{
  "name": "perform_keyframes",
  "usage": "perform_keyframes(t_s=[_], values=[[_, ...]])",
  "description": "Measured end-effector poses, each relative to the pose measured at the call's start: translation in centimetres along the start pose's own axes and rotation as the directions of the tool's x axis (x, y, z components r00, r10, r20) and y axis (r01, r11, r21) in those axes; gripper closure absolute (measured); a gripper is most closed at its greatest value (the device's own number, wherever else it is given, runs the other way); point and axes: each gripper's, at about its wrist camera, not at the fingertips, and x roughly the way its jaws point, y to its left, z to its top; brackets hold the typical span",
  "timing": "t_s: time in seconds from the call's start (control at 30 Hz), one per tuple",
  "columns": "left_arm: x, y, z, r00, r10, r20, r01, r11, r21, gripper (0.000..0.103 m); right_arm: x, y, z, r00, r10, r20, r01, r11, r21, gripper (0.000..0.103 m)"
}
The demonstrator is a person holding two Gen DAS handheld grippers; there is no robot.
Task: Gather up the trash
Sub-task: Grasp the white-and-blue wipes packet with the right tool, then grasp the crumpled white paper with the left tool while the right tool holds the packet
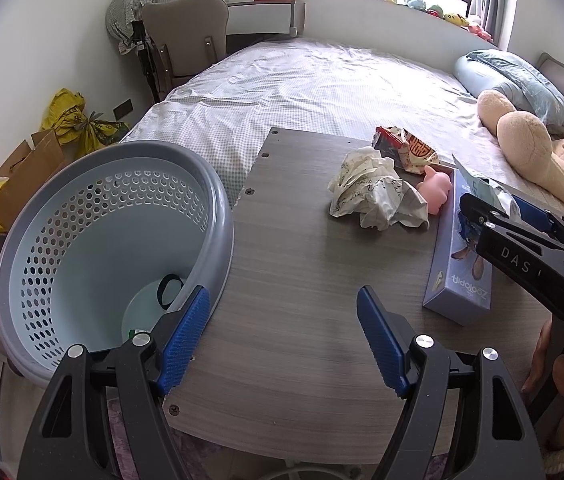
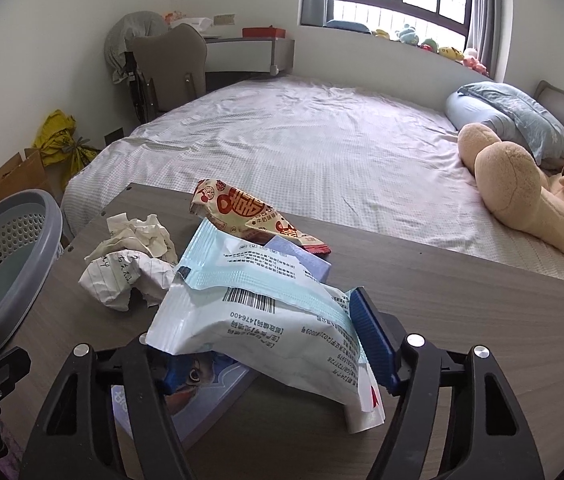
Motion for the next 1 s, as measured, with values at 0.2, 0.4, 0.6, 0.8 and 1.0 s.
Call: perform_keyframes(t_s=[0.2, 0.4, 0.6, 0.8, 1.0], values=[[0.0, -0.4, 0.0, 1.000, -0.004, -0.004, 0.004, 1.000, 0.008, 0.030, -1.0, -0.9, 0.2, 0.999, 0.046, 0.027, -0.047, 0.998, 0.039, 0.046], [-0.4, -1.7, 0.0, 1.000, -0.017, 0.002, 0.017, 0.999, 0.031, 0.030, -2.1, -2.6, 0.0, 0.993, 0.113, 0.036, -0.117, 0.986, 0.122, 0.050], [-0.5, -2.7, 0.4, 0.999, -0.040, 0.004, 0.040, 0.998, 0.046, 0.030, -3.9, -4.3, -0.6, 0.988, 0.143, 0.059, -0.152, 0.971, 0.183, 0.051], [-0.2, -3.5, 1.3, 0.999, -0.044, 0.008, 0.044, 0.997, 0.057, 0.030, -5.9, -5.8, -1.4, 0.986, 0.147, 0.076, -0.160, 0.962, 0.222, 0.051], [0.5, -4.1, 3.0, 0.997, -0.071, 0.012, 0.070, 0.996, 0.057, 0.030, -6.9, -7.6, -2.8, 0.991, 0.116, 0.070, -0.130, 0.955, 0.265, 0.051]])
